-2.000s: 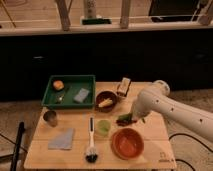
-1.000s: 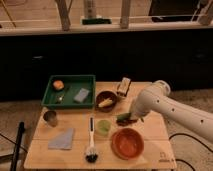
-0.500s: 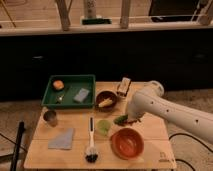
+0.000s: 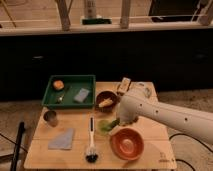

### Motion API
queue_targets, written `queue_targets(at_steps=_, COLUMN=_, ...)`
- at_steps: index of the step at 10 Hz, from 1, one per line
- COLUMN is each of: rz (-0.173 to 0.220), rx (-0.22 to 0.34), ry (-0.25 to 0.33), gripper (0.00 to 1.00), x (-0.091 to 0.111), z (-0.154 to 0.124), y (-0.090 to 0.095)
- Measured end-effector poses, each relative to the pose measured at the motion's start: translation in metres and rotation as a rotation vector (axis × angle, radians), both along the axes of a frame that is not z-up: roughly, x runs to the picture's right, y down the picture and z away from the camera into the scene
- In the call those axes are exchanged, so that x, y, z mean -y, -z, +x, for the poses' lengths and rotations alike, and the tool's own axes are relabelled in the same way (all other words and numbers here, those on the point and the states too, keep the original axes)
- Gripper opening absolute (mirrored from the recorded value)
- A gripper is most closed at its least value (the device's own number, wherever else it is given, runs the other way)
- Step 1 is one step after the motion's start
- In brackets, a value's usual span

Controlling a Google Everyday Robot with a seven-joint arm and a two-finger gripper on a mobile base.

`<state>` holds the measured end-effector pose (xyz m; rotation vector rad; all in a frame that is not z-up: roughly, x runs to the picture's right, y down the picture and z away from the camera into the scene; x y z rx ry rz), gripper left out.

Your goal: Place pepper in plastic cup

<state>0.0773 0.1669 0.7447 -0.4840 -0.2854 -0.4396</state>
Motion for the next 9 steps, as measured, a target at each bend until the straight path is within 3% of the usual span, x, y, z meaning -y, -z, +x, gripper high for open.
queue_targets(at_steps=5, rz=-0.017, rx=0.079, ry=0.203, gripper=0.01, x=-0.004, z=-0.046, y=0.007)
queue_targets(at_steps=9, rz=-0.038, rx=0.095, ry=0.293, gripper=0.01, x=-0.007, z=-0.065, y=0.008)
